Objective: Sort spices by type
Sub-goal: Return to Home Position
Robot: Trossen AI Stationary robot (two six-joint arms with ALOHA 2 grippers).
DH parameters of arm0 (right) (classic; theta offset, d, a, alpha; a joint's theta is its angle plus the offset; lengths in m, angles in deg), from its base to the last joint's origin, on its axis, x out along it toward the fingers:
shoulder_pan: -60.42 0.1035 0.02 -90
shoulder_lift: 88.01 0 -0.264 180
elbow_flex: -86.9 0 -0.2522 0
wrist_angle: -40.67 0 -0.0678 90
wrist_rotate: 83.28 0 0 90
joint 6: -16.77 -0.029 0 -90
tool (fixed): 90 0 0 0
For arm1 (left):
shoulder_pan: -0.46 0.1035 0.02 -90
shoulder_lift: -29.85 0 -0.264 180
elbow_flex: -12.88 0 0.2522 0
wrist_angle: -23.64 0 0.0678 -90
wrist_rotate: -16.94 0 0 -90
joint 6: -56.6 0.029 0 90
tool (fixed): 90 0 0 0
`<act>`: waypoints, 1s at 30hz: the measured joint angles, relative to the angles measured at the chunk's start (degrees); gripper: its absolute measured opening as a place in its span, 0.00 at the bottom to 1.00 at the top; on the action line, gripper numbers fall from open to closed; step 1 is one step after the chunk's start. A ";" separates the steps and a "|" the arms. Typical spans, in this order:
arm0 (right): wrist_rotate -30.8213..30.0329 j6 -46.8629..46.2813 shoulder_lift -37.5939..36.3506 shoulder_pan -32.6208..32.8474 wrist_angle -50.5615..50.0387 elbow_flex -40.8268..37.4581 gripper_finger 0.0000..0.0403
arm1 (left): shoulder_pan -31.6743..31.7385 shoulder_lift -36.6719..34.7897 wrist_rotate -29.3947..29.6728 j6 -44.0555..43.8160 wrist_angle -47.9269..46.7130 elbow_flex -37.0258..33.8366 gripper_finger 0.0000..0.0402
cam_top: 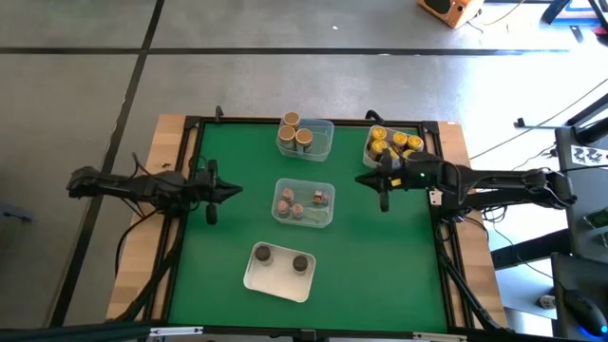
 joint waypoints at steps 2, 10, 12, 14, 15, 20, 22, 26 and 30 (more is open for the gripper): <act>1.80 -0.48 -2.52 0.00 3.35 -3.18 0.01 | 0.00 -2.49 0.12 0.33 -0.36 -0.77 0.00; 2.96 -1.24 -10.77 0.00 14.01 -13.82 0.04 | -0.07 -9.35 0.27 0.85 -0.45 -3.86 0.00; 3.57 -1.64 -12.71 0.00 14.84 -15.91 0.03 | -0.07 -10.50 0.31 0.98 -1.07 -4.49 0.00; 4.35 -2.10 -15.33 0.00 15.31 -17.60 0.01 | -0.07 -11.21 0.31 0.95 -1.64 -4.60 0.01; 4.54 -2.12 -16.55 0.00 15.64 -18.22 0.01 | -0.10 -11.49 0.31 1.04 -1.60 -4.60 0.01; 4.30 -3.30 -23.61 0.00 15.36 -22.48 0.02 | -0.13 -12.16 0.33 2.03 -1.62 -4.60 0.00; 3.35 -4.16 -27.08 0.00 15.48 -24.45 0.03 | -0.13 -12.16 0.31 2.55 -1.64 -4.60 0.00; 1.71 -5.56 -33.34 0.00 15.33 -27.82 0.02 | -0.13 -12.17 0.33 2.80 -1.62 -4.62 0.01; 0.27 -5.52 -38.78 0.00 14.94 -29.72 0.01 | -0.13 -12.17 0.31 2.80 -1.61 -4.61 0.00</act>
